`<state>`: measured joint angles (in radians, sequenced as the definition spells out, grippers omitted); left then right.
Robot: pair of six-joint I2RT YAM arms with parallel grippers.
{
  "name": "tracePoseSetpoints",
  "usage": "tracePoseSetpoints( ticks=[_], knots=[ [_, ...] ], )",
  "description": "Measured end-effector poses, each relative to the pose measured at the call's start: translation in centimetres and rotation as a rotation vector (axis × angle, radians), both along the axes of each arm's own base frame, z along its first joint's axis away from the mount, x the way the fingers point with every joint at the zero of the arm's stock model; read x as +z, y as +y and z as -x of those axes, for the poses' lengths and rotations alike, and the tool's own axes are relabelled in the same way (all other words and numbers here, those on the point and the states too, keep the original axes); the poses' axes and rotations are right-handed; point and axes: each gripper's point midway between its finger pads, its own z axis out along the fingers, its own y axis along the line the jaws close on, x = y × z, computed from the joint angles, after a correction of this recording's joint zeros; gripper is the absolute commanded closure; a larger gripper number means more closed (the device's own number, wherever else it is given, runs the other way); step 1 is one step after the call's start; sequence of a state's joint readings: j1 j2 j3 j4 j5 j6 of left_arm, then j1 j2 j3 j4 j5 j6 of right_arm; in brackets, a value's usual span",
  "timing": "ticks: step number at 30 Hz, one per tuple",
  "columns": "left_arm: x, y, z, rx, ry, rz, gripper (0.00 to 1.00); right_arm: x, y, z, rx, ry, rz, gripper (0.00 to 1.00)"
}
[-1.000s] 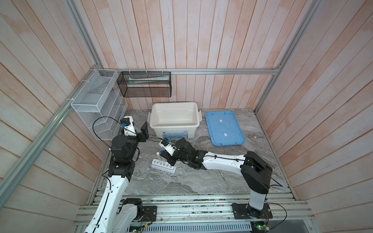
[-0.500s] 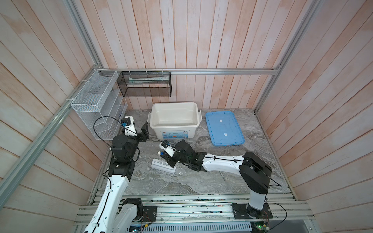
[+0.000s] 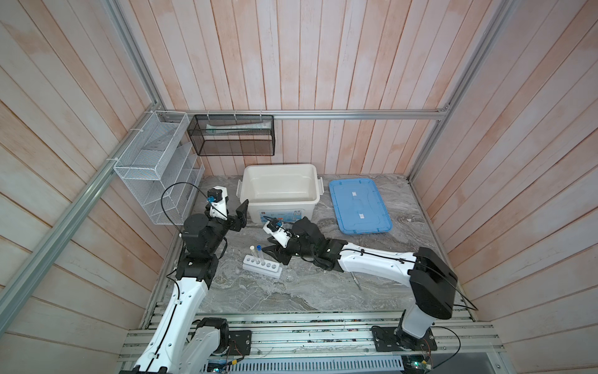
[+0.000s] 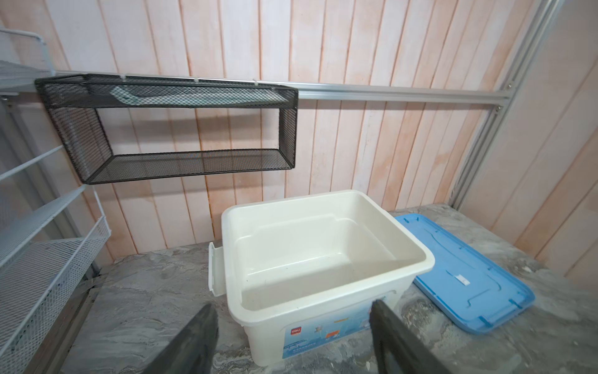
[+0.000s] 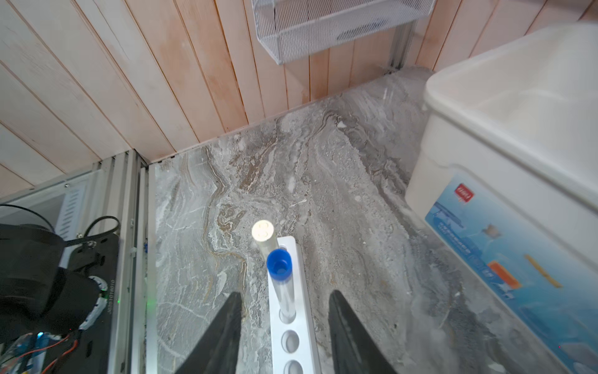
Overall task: Organize the chemistry lab equipment
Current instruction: 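Reach the left gripper over the loose blue-capped tube while the right arm draws back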
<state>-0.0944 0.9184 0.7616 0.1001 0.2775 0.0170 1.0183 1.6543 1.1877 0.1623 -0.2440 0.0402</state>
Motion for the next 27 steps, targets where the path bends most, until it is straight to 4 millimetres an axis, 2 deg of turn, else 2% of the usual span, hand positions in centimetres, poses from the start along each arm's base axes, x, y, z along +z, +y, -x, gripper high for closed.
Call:
tracePoseSetpoints(
  ticks=[4,6,9,11,12,14,17,19,22,24,27],
  knots=[
    [-0.1,-4.4,0.5,-0.138,0.017,-0.115,0.25,5.9,-4.4,-0.9,-0.059,-0.060,-0.088,0.53],
    [-0.2,-6.5,0.9,-0.206,0.026,-0.179,0.26,8.0,-7.3,-1.2,-0.106,-0.088,-0.123,0.52],
    [-1.1,-10.2,1.7,-0.322,0.051,-0.309,0.26,9.4,-12.7,-2.5,-0.217,-0.110,-0.158,0.51],
    [-2.5,-13.1,2.3,-0.405,0.085,-0.425,0.26,9.7,-16.4,-3.5,-0.305,-0.121,-0.174,0.50],
    [-3.3,-14.3,2.5,-0.436,0.105,-0.468,0.27,9.7,-17.6,-3.7,-0.332,-0.123,-0.178,0.50],
    [-6.1,-16.5,2.9,-0.503,0.166,-0.575,0.28,9.5,-19.9,-3.9,-0.386,-0.123,-0.192,0.50],
    [-11.4,-18.5,3.3,-0.573,0.286,-0.739,0.30,9.0,-22.3,-4.0,-0.439,-0.115,-0.207,0.50],
    [-15.2,-18.9,3.5,-0.603,0.371,-0.837,0.30,8.5,-23.3,-4.1,-0.462,-0.106,-0.210,0.50],
    [-19.9,-18.4,3.8,-0.627,0.492,-0.968,0.31,7.5,-24.1,-4.2,-0.482,-0.082,-0.209,0.50],
    [-22.0,-18.0,3.7,-0.632,0.546,-1.031,0.32,6.8,-24.6,-4.2,-0.492,-0.066,-0.206,0.50],
    [-24.0,-17.8,3.3,-0.633,0.602,-1.090,0.33,5.8,-25.3,-4.2,-0.507,-0.046,-0.203,0.50]
  ],
)
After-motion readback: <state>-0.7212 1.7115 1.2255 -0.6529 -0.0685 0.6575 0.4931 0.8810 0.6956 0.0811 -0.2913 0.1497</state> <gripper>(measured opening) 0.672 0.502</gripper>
